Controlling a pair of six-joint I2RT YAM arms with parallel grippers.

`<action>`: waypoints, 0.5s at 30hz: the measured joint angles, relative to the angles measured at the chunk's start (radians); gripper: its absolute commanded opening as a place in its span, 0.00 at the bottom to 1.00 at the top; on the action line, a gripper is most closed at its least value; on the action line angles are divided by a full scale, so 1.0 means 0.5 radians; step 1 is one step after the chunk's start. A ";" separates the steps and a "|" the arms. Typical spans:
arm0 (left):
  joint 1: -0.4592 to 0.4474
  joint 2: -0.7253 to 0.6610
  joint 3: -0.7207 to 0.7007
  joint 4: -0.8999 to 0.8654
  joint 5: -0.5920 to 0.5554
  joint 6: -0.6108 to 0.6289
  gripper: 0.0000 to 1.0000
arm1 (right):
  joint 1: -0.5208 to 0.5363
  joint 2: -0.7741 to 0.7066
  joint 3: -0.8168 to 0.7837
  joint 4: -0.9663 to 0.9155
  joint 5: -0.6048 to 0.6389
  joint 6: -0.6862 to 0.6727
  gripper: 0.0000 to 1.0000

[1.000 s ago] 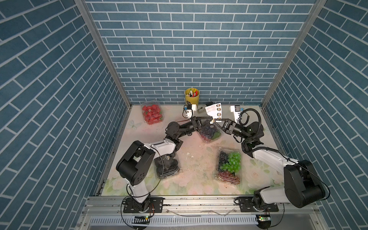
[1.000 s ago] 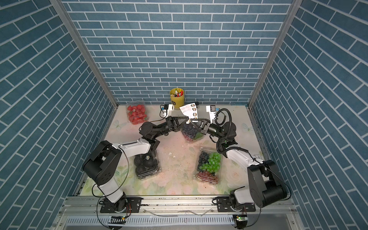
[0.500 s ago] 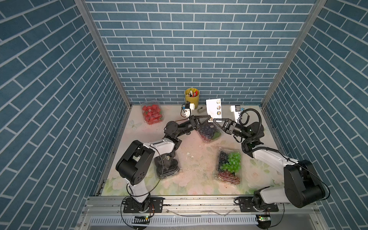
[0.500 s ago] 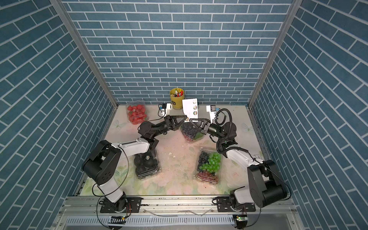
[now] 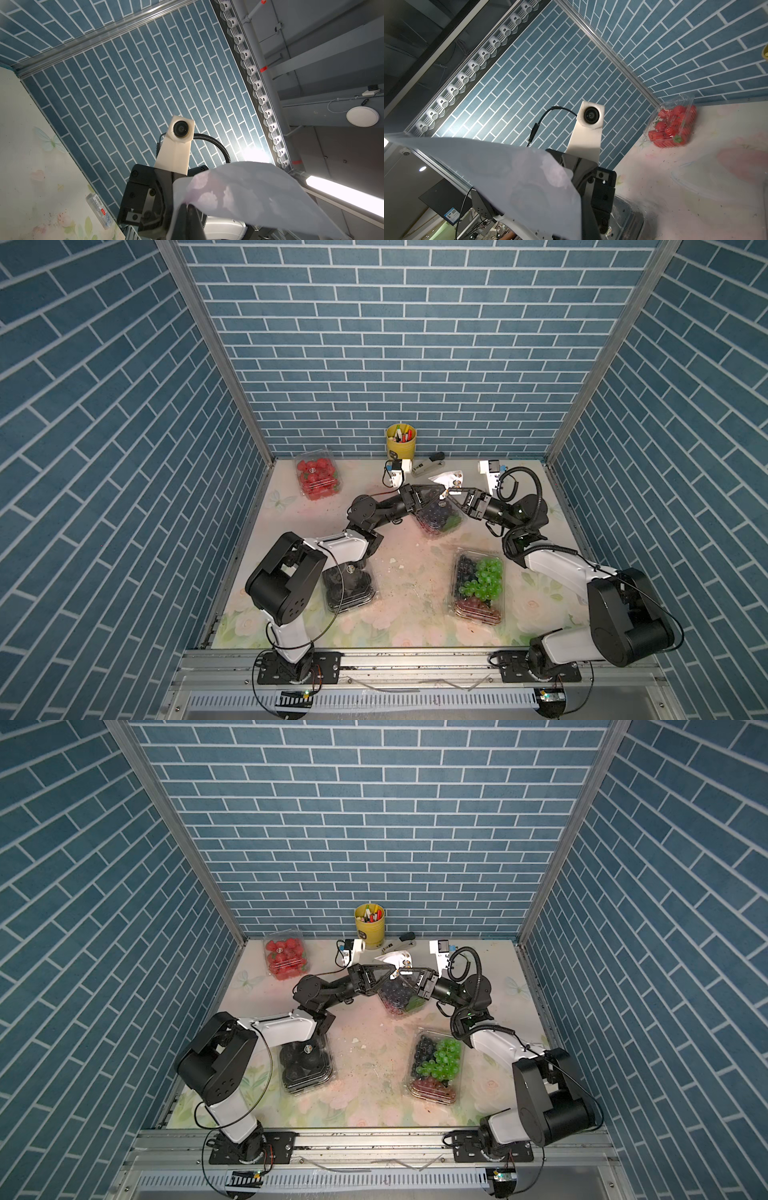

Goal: Label fruit boxes
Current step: Adjust the label sticker.

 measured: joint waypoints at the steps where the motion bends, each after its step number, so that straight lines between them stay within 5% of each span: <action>1: 0.000 0.000 0.001 0.002 0.001 0.000 0.00 | 0.000 0.000 0.000 0.001 0.000 0.000 0.00; 6: 0.009 0.000 0.001 0.004 0.006 0.000 0.00 | 0.000 0.000 0.000 -0.001 0.000 0.000 0.00; 15: 0.207 -0.125 -0.119 -0.198 0.050 0.105 0.29 | -0.022 -0.134 0.001 -0.352 0.040 -0.130 0.00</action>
